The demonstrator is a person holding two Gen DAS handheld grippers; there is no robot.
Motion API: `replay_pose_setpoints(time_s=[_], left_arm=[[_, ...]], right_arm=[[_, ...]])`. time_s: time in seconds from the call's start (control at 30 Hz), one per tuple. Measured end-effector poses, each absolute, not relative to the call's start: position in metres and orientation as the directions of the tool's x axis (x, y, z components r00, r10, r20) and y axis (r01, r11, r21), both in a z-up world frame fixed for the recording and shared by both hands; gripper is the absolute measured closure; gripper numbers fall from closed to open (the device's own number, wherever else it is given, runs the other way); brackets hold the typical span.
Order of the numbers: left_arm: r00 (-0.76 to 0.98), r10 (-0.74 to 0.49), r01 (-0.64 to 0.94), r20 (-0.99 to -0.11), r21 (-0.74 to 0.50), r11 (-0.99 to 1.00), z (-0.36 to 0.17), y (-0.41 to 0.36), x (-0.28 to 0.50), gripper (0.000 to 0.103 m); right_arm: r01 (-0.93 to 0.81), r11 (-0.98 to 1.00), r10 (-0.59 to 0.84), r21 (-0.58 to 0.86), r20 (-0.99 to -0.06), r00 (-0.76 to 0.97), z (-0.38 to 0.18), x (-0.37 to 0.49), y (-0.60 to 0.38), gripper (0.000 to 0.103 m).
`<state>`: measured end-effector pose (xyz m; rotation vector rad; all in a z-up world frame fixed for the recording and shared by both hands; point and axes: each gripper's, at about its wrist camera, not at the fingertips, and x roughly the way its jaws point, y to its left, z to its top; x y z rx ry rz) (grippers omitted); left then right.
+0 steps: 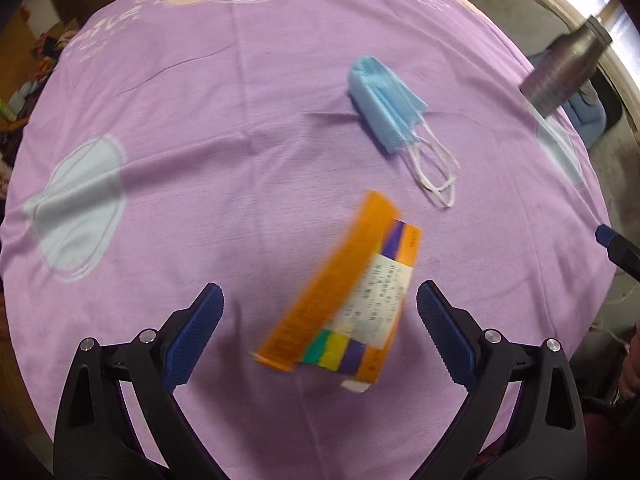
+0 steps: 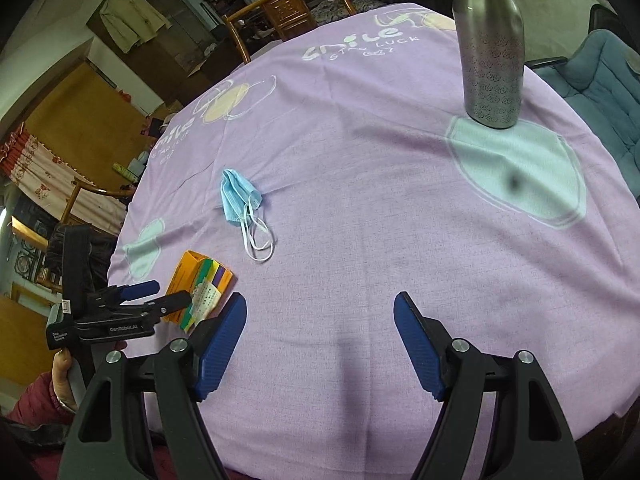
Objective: Collect trash
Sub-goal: 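Lower the left tool over the orange-green box and close on it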
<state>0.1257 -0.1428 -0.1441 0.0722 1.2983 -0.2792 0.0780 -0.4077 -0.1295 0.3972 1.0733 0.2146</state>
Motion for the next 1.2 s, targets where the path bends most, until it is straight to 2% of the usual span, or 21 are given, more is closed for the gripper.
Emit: replay_pose_setpoints(time_s=[0.1,0.23,0.4,0.57,0.83,0.93,1.13,1.17,1.2], left_arm=[[0.231,-0.196,0.312,-0.953,-0.118,0.943,-0.144,-0.160,0.124,0.009],[0.213,-0.164,0.354,-0.963,-0.081,0.932,-0.158,-0.175,0.128,0.009],[0.184,-0.148,0.318,-0.972,-0.084,0.944,-0.172,-0.167,0.140,0.009],[0.209,-0.175,0.273,-0.962,-0.115,0.955,-0.160,-0.154,0.141,0.009],[0.211,-0.201,0.290,-0.956,-0.135,0.947,-0.156,-0.158,0.133,0.009],[0.206,-0.183,0.329,-0.961,-0.108,0.938,-0.160,-0.168,0.131,0.009],[0.189,-0.186,0.306,-0.964,-0.122,0.944,-0.173,-0.164,0.141,0.009],[0.195,-0.190,0.306,-0.962,-0.125,0.944,-0.172,-0.164,0.141,0.009],[0.206,-0.195,0.306,-0.959,-0.126,0.944,-0.171,-0.164,0.141,0.015]], right_arm=[[0.049,0.910,0.341,0.411,-0.811,0.475,-0.128,0.073,-0.411,0.028],[0.097,0.907,0.317,0.410,-0.815,0.485,-0.129,0.067,-0.418,0.028],[0.129,0.905,0.299,0.405,-0.823,0.483,-0.132,0.061,-0.422,0.028],[0.137,0.904,0.300,0.405,-0.829,0.472,-0.135,0.062,-0.422,0.028],[0.082,0.917,0.314,0.390,-0.835,0.452,-0.135,0.067,-0.407,0.028],[0.080,0.919,0.314,0.387,-0.838,0.447,-0.135,0.067,-0.405,0.028],[0.095,0.920,0.301,0.381,-0.841,0.450,-0.134,0.065,-0.406,0.028],[0.097,0.919,0.301,0.381,-0.841,0.450,-0.135,0.065,-0.407,0.028],[0.101,0.919,0.301,0.382,-0.842,0.448,-0.135,0.065,-0.407,0.028]])
